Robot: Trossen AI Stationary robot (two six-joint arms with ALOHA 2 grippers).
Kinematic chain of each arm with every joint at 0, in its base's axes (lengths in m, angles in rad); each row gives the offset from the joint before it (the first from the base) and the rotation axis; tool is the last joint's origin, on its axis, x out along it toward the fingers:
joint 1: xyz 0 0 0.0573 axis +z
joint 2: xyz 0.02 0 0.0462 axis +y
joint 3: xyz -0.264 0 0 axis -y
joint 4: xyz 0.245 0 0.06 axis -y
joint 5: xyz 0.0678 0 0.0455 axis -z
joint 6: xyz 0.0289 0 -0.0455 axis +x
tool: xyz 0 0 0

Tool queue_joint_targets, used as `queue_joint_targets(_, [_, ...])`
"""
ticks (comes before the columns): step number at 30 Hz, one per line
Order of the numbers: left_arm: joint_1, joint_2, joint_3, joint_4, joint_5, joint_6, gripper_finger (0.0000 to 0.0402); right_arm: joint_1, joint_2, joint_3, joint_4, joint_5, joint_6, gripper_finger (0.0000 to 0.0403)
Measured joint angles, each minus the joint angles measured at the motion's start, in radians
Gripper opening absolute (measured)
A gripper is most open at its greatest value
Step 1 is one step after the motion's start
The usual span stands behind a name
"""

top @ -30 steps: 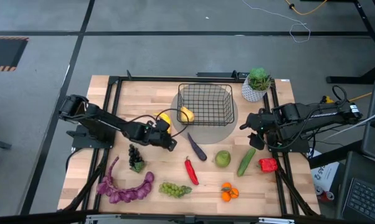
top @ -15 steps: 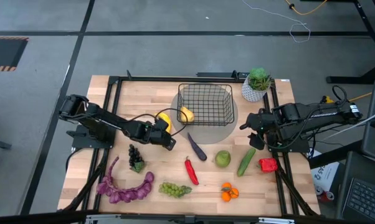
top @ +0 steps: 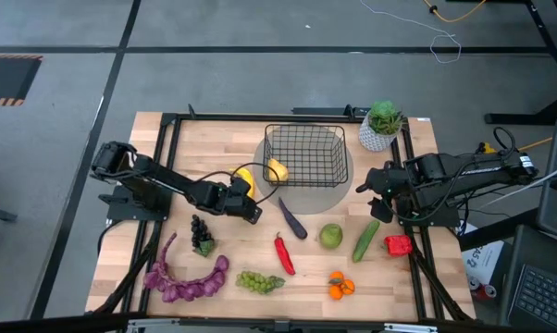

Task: Build produce basket
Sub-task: Put the yellow banana into the black wire basket

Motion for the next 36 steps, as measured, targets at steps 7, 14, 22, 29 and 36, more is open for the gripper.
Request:
queue_joint_targets(7, [0.0, 0.066, 0.0, 0.0, 0.002, -0.003, 0.0209, 0.0, 0.0, 0.0, 0.0, 0.0, 0.0, 0.0255])
queue_joint_targets(14, [0.0, 0.083, 0.0, 0.008, 0.002, -0.006, 0.0208, 0.0, 0.0, 0.0, 0.001, 0.0, 0.0, 0.0255])
queue_joint_targets(22, [0.0, 0.083, 0.0, 0.03, 0.001, -0.03, 0.0146, 0.0, 0.0, 0.0, 0.001, 0.0, 0.0, 0.0255])
queue_joint_targets(29, [-0.002, 0.082, 0.0, 0.029, -0.009, -0.025, 0.0103, 0.0, 0.0, 0.0, 0.001, 0.0, 0.003, 0.0255])
queue_joint_targets(36, [0.016, 0.038, 0.0, 0.015, -0.015, 0.069, 0.0103, 0.0, 0.0, 0.0, 0.0, 0.0, 0.003, 0.0255])
